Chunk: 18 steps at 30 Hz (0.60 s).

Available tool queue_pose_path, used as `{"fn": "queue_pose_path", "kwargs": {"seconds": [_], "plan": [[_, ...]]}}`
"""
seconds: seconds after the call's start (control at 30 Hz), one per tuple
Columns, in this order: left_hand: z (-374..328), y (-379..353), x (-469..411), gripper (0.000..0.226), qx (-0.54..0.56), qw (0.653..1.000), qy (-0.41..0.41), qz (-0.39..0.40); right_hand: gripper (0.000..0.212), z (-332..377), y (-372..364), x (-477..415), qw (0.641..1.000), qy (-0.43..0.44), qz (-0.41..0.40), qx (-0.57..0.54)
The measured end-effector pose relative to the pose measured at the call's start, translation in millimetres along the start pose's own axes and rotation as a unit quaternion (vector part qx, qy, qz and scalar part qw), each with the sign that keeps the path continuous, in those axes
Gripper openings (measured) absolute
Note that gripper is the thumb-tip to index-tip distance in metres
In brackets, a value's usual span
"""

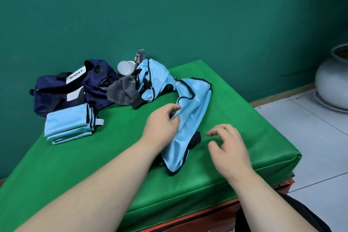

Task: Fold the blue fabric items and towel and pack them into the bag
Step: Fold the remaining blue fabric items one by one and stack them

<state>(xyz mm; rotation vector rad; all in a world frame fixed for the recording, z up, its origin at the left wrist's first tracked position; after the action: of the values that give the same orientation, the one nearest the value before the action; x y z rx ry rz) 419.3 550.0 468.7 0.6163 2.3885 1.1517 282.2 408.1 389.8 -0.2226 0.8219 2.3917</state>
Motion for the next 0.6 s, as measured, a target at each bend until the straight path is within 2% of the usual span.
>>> {"fn": "queue_pose_path", "kwargs": {"seconds": [0.03, 0.1, 0.17, 0.23, 0.37, 0.5, 0.57, 0.6], "plan": [[-20.7, -5.2, 4.0, 0.03, 0.022, 0.999, -0.046, 0.014, 0.02, -3.3, 8.1, -0.2, 1.0, -0.008, -0.02, -0.022], [-60.9, -28.2, 17.6, 0.034, 0.026, 0.983, -0.146, 0.113, 0.016, -10.3, 25.9, -0.1, 0.995, -0.018, -0.061, -0.072], [-82.0, -57.8, 34.7, 0.042, -0.057, 0.945, -0.227, 0.228, 0.016, -16.8, 41.1, 1.2, 0.99, -0.033, -0.084, -0.105], [-78.2, -72.1, 43.6, 0.045, -0.126, 0.923, -0.246, 0.267, 0.016, -20.9, 50.9, 4.6, 0.988, -0.045, -0.086, -0.119], [-53.1, -52.9, 44.4, 0.03, -0.042, 0.959, -0.19, 0.204, 0.018, -21.6, 60.2, 10.3, 0.991, -0.049, -0.074, -0.1], [-19.9, -33.4, 34.2, 0.028, -0.057, 0.98, -0.16, 0.102, 0.03, -8.2, 37.5, 10.1, 1.0, -0.01, 0.016, -0.025], [-0.9, -34.1, 30.3, 0.037, -0.084, 0.984, -0.124, 0.096, 0.062, 1.7, 15.2, 11.1, 0.994, 0.016, 0.093, 0.056], [6.8, -37.4, 29.1, 0.042, -0.09, 0.984, -0.109, 0.108, 0.071, 3.1, 4.4, 12.0, 0.986, 0.014, 0.131, 0.104]]}}
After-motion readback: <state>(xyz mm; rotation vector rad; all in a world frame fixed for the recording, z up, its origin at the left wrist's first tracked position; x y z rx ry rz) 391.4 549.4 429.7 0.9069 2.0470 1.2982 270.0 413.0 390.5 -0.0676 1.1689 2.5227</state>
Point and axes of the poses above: each hand's wrist, its own x-axis away from the middle knuckle, its own y-axis out of the back of the hand, z = x × y, the point moved 7 cm from there along -x, towards the middle knuckle, and after that the axes turned 8 degrees about z, right-handed, at the moved point
